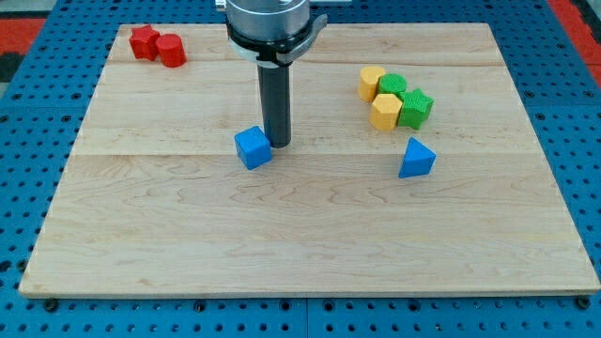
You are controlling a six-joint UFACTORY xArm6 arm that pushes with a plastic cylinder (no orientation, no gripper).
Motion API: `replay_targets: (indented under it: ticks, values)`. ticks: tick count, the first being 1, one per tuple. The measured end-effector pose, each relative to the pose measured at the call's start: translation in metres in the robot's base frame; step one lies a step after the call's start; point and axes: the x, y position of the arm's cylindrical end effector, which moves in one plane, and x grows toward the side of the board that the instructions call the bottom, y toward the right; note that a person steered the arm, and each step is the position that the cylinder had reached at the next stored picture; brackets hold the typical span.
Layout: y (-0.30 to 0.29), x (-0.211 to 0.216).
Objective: Push the blue cube below the red star
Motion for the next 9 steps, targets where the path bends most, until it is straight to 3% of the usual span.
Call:
replay_targets:
  ticks: [2, 5, 6, 9]
  values:
    - [0.004, 0.031]
    - [-0.072, 0.005]
    - [-0.099, -0.007]
    - [-0.179, -0.101]
